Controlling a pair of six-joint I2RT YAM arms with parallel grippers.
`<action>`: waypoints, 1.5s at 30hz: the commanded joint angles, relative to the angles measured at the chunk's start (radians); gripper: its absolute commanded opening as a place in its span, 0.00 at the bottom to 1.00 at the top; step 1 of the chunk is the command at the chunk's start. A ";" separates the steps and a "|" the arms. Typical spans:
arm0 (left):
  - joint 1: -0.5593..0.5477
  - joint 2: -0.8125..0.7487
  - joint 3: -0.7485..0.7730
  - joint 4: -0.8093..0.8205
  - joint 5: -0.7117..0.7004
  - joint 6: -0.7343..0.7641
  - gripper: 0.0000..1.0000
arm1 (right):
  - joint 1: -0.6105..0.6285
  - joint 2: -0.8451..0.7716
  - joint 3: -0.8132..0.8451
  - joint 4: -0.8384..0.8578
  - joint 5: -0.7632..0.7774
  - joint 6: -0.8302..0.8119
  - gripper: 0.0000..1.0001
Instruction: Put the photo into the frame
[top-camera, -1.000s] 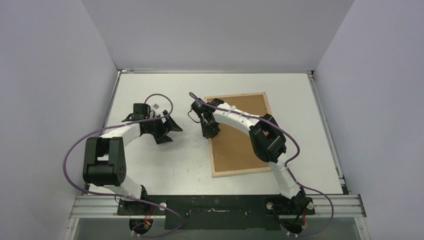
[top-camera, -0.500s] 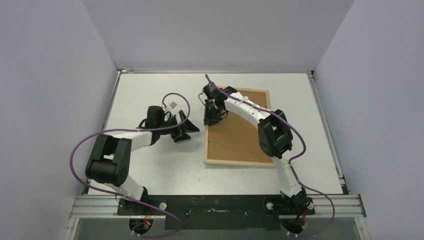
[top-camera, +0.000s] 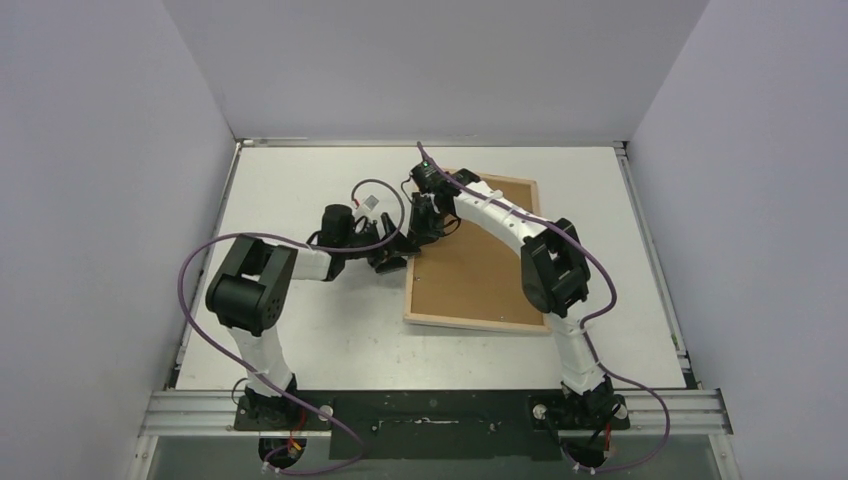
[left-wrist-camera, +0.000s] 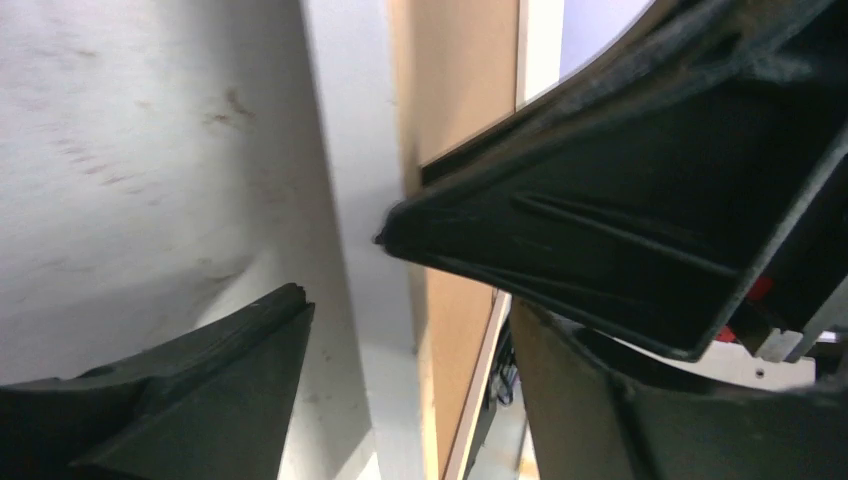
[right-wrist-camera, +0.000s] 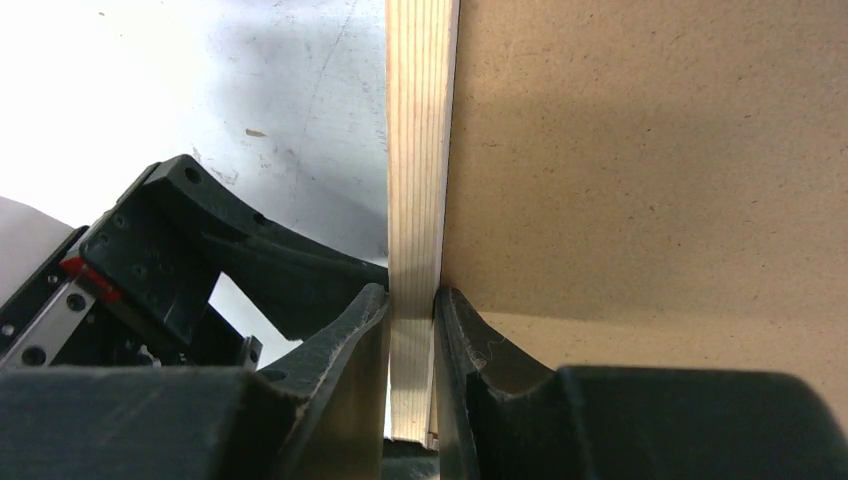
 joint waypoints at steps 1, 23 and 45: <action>-0.034 0.031 0.065 0.109 0.019 -0.034 0.67 | -0.001 -0.092 0.039 0.067 -0.063 0.035 0.00; 0.003 0.044 0.101 0.388 0.111 -0.290 0.00 | -0.097 -0.198 -0.094 0.215 -0.069 0.125 0.40; 0.226 -0.245 0.801 -1.185 -0.050 0.496 0.00 | -0.401 -0.570 -0.342 0.161 0.166 -0.074 0.63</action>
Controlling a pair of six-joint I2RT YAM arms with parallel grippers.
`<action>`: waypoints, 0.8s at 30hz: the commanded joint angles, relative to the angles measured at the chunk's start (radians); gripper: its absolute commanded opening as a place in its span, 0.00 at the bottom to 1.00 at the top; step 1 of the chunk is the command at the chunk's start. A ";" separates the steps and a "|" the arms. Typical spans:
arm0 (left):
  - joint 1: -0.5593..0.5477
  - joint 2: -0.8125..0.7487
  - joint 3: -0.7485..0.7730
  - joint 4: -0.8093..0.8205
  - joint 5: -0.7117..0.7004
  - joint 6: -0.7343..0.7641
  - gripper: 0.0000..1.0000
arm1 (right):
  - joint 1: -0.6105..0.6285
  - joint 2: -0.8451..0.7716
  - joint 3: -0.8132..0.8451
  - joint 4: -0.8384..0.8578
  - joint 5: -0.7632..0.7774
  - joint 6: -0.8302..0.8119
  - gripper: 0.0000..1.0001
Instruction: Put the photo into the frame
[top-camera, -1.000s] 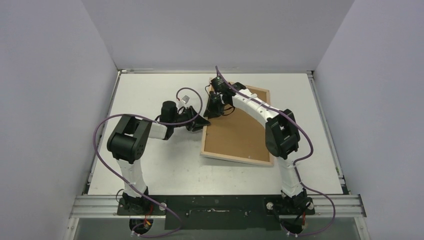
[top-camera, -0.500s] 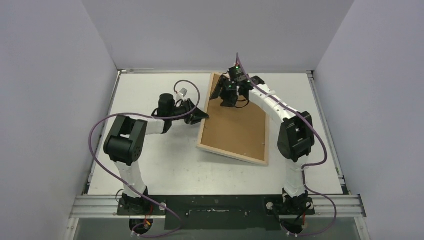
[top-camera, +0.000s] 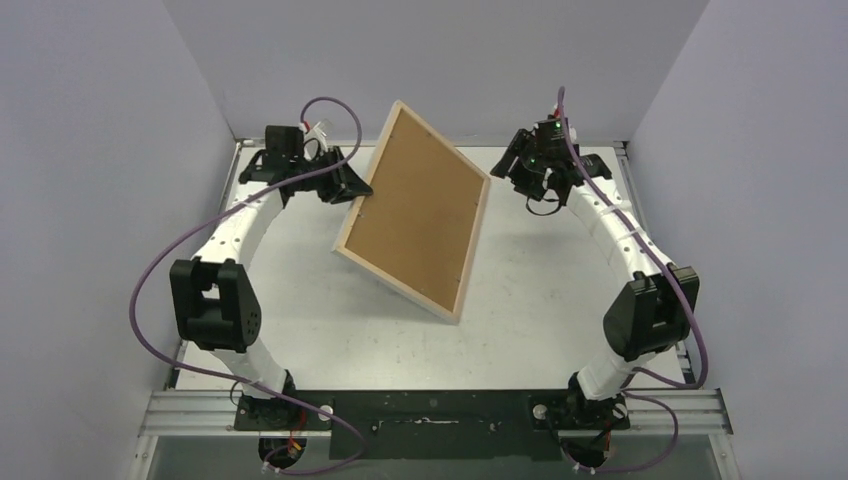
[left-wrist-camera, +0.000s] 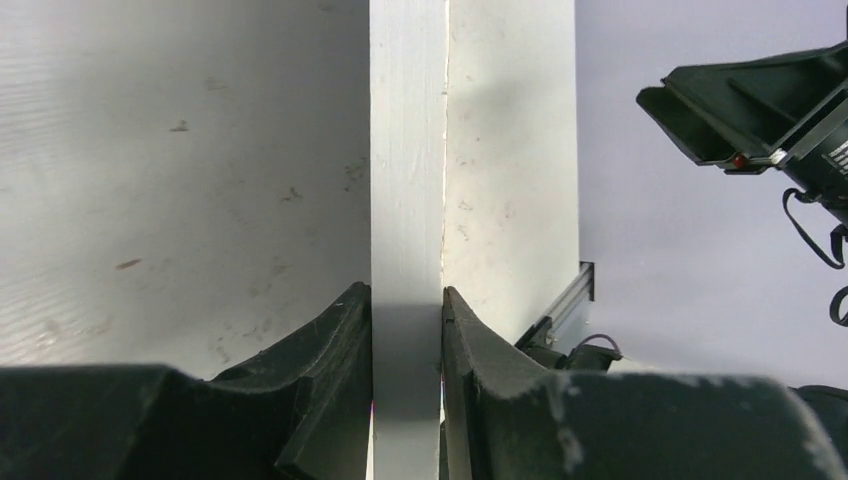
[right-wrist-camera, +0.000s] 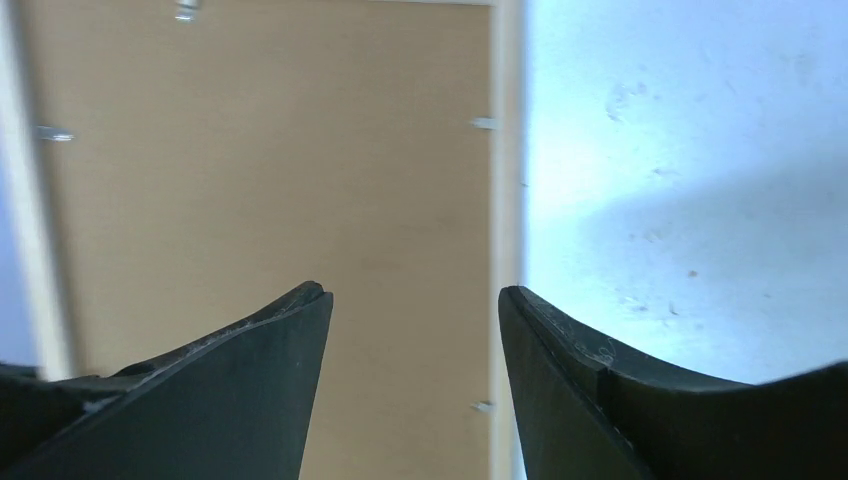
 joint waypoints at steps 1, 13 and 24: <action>0.042 -0.102 0.208 -0.338 -0.058 0.185 0.00 | -0.008 -0.060 -0.053 -0.015 0.057 -0.079 0.63; 0.014 -0.050 0.627 -0.755 -0.328 0.378 0.00 | 0.100 0.082 0.152 -0.073 -0.043 0.051 0.64; -0.251 -0.012 0.682 -0.726 -0.481 0.326 0.00 | 0.185 0.097 0.202 0.106 -0.129 0.220 0.64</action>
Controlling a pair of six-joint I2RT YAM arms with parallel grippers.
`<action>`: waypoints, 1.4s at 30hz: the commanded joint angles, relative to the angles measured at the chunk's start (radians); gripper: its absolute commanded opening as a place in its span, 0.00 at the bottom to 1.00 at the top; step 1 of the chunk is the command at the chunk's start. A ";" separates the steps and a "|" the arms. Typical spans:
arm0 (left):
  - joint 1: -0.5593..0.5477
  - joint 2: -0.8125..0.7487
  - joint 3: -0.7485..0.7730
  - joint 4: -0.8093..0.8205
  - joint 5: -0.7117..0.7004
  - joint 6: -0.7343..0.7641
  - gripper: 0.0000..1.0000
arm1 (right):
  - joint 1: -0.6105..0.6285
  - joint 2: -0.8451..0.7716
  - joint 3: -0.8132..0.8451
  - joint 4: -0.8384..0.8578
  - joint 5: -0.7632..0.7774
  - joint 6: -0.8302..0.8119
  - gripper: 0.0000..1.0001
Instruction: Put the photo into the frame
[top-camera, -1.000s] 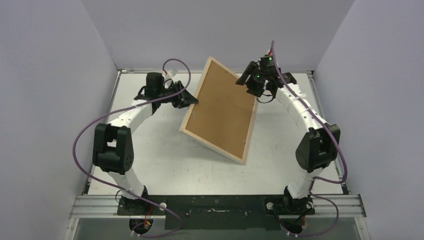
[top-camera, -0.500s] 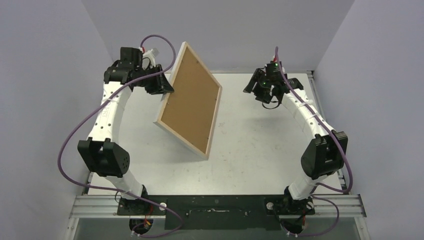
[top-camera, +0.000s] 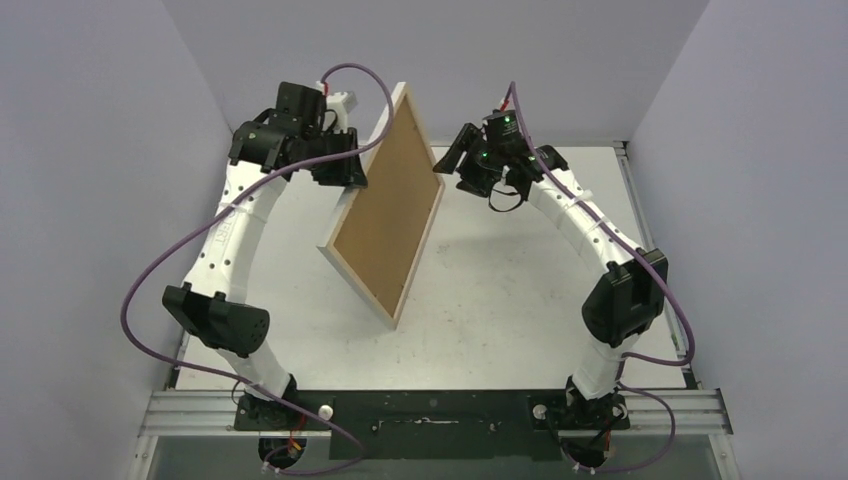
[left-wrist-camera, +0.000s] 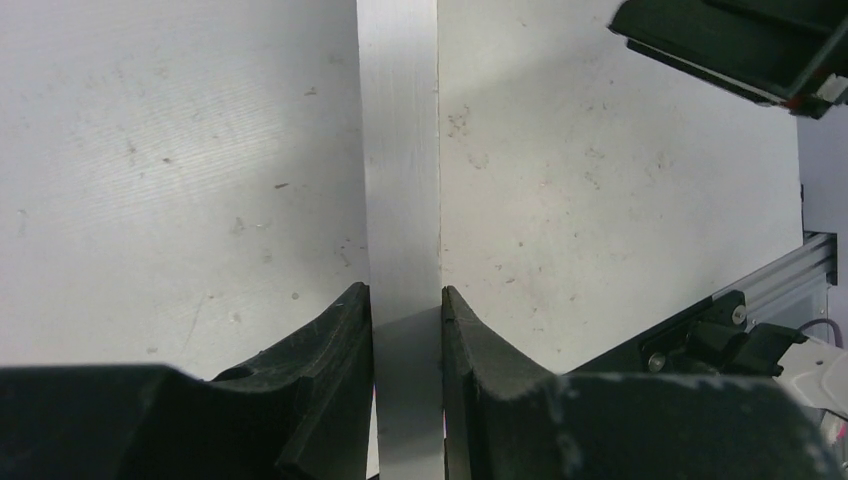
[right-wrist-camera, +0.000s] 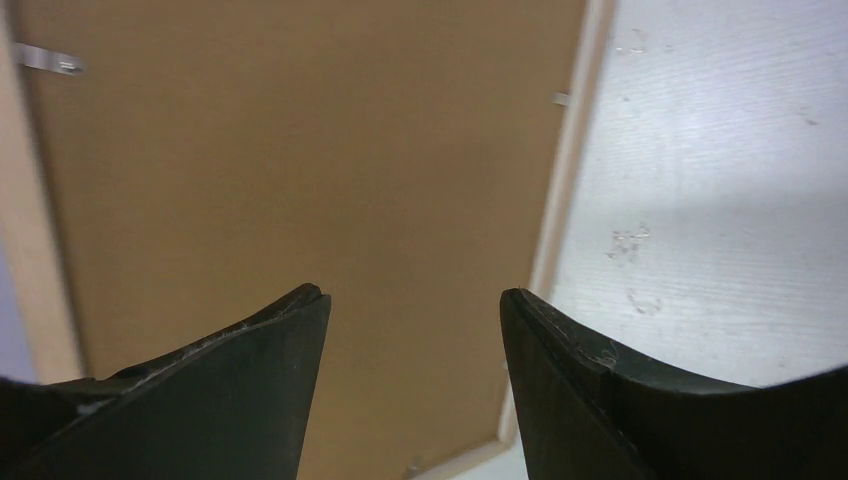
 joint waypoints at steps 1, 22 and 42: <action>-0.122 0.000 0.049 0.053 -0.035 -0.043 0.00 | 0.002 -0.024 0.037 0.169 -0.050 0.119 0.65; -0.493 0.199 0.411 -0.182 -0.691 0.034 0.00 | -0.026 -0.187 0.134 0.054 0.067 0.098 0.67; -0.668 0.277 0.388 -0.101 -0.785 0.099 0.00 | -0.007 -0.059 0.283 -0.293 -0.035 0.028 0.68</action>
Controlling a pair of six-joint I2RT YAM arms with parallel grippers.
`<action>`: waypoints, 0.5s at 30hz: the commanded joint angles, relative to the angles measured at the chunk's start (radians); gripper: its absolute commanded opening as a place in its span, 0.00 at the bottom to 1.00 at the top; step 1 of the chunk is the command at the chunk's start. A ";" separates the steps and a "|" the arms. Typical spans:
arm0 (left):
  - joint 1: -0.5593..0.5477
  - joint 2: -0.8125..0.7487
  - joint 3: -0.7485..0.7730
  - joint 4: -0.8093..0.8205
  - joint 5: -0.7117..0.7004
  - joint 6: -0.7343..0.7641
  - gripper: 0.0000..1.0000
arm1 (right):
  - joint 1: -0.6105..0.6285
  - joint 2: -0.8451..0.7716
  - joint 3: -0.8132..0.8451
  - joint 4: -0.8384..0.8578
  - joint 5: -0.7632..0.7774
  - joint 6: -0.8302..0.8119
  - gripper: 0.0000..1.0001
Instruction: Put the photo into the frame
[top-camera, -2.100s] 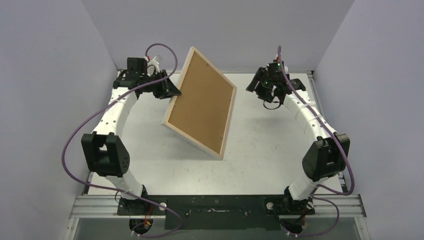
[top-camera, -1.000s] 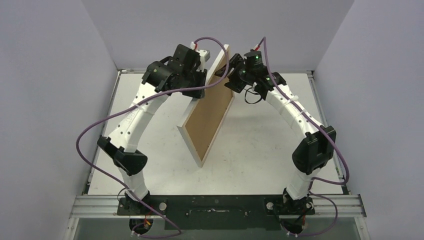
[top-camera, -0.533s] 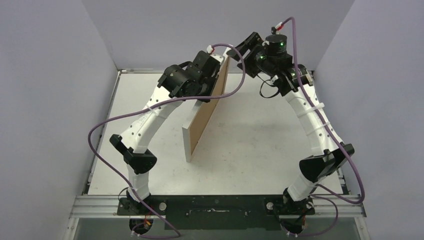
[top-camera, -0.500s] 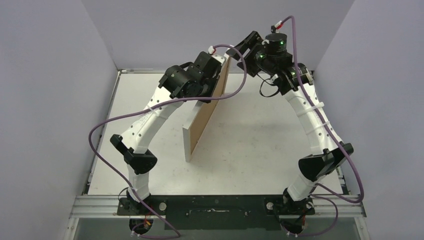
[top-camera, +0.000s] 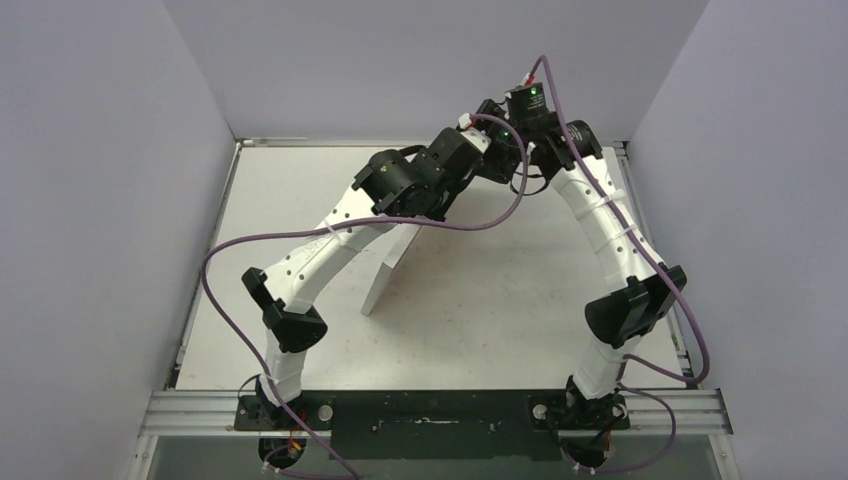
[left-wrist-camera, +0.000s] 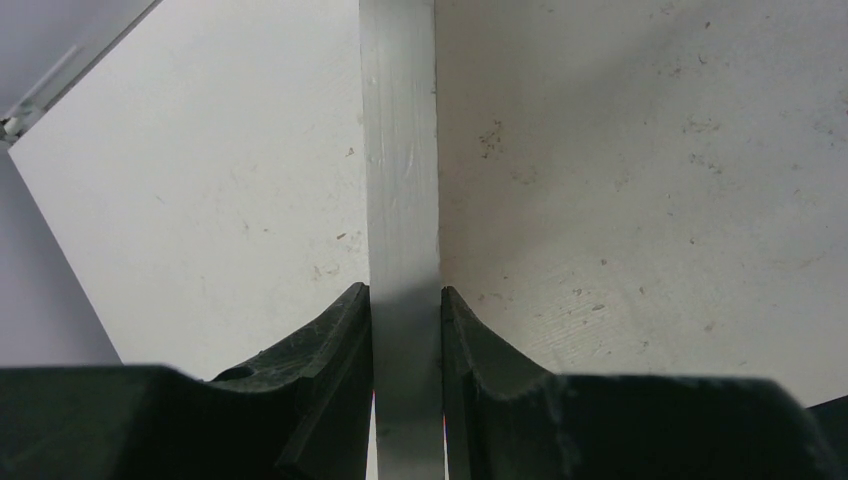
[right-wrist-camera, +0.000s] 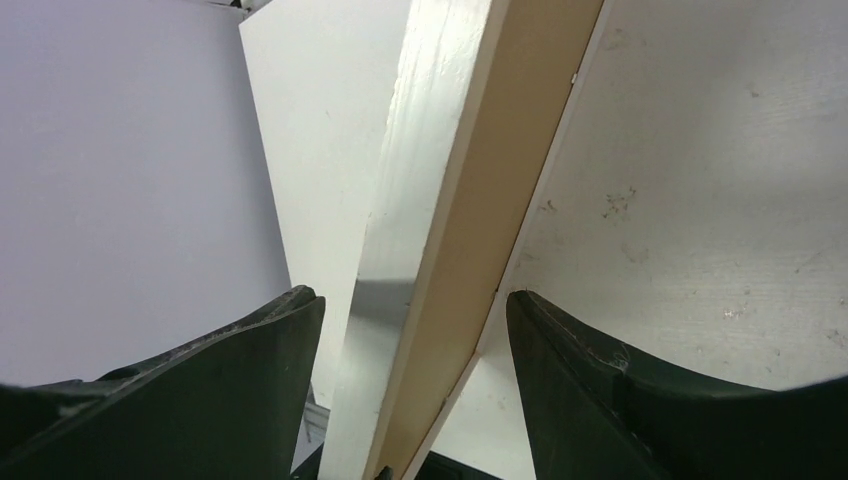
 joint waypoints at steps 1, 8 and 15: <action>-0.021 0.023 0.019 0.053 -0.036 0.021 0.00 | 0.015 -0.051 -0.034 0.008 -0.041 0.016 0.68; -0.050 0.025 0.011 0.085 -0.018 0.014 0.00 | 0.010 -0.064 -0.094 0.015 -0.062 0.041 0.65; -0.059 0.015 -0.005 0.109 -0.011 -0.010 0.09 | -0.029 -0.115 -0.176 0.076 -0.047 0.079 0.42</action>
